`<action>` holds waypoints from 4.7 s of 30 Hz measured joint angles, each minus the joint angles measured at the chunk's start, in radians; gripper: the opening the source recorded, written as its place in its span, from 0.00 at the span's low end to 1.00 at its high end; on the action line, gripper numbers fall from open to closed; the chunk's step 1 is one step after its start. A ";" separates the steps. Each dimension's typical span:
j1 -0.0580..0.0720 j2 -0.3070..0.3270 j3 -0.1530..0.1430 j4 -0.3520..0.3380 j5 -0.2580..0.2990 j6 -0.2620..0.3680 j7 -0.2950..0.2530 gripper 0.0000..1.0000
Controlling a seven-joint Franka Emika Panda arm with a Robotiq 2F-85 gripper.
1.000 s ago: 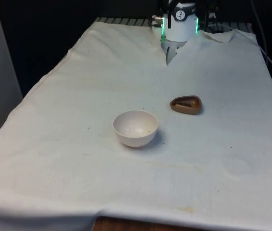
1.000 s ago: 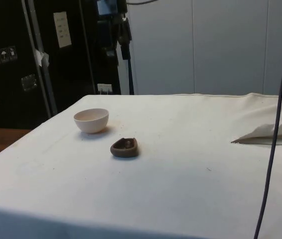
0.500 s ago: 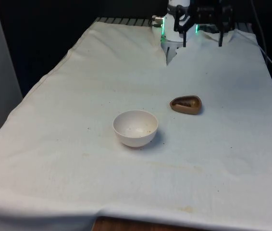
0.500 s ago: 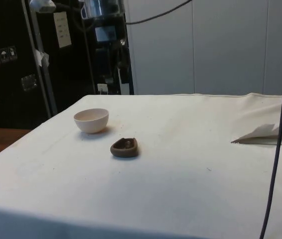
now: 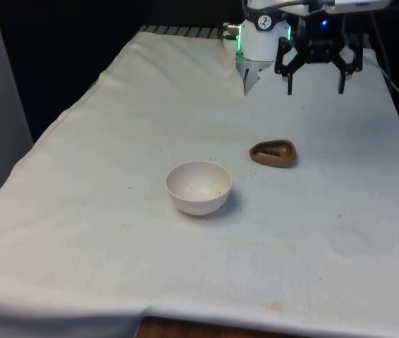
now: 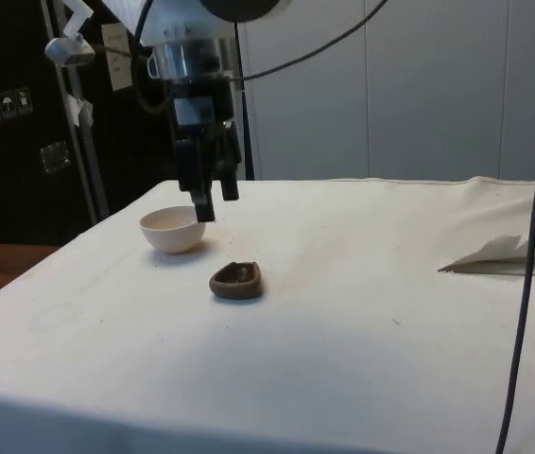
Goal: Pour the coffee beans from the cup into the bowl.
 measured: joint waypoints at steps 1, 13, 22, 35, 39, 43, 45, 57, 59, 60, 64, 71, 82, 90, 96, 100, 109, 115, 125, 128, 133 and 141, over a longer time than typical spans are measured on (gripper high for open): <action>0.000 0.004 0.001 -0.002 0.000 0.010 0.001 1.00; 0.001 0.020 0.003 -0.049 -0.011 0.130 0.001 1.00; 0.004 0.074 0.004 -0.066 -0.034 0.234 0.006 1.00; 0.015 0.121 0.023 -0.062 -0.099 0.295 0.076 1.00; 0.014 0.148 0.019 -0.064 -0.117 0.329 0.083 1.00; 0.014 0.166 0.017 -0.062 -0.136 0.343 0.093 1.00; 0.014 0.170 0.016 -0.061 -0.147 0.343 0.100 1.00; 0.013 0.173 0.011 -0.051 -0.242 0.305 0.186 1.00; 0.013 0.174 0.011 -0.047 -0.256 0.293 0.203 1.00; 0.013 0.174 0.011 -0.047 -0.256 0.293 0.203 1.00; 0.014 0.187 0.011 -0.037 -0.294 0.283 0.250 1.00; 0.018 0.205 0.017 -0.030 -0.345 0.289 0.320 1.00; 0.019 0.236 0.013 -0.030 -0.449 0.335 0.432 1.00; 0.015 0.236 0.012 -0.032 -0.449 0.335 0.430 1.00; 0.015 0.236 0.012 -0.030 -0.449 0.332 0.430 1.00; 0.013 0.242 0.011 -0.026 -0.449 0.329 0.428 1.00; 0.011 0.262 0.000 -0.018 -0.449 0.329 0.413 1.00; 0.008 0.262 -0.004 -0.019 -0.449 0.327 0.401 1.00; 0.008 0.268 -0.010 -0.020 -0.450 0.326 0.396 1.00; 0.007 0.271 -0.015 -0.020 -0.450 0.326 0.393 1.00; 0.005 0.272 -0.016 -0.020 -0.450 0.326 0.391 1.00; 0.003 0.273 -0.017 -0.020 -0.450 0.326 0.390 0.84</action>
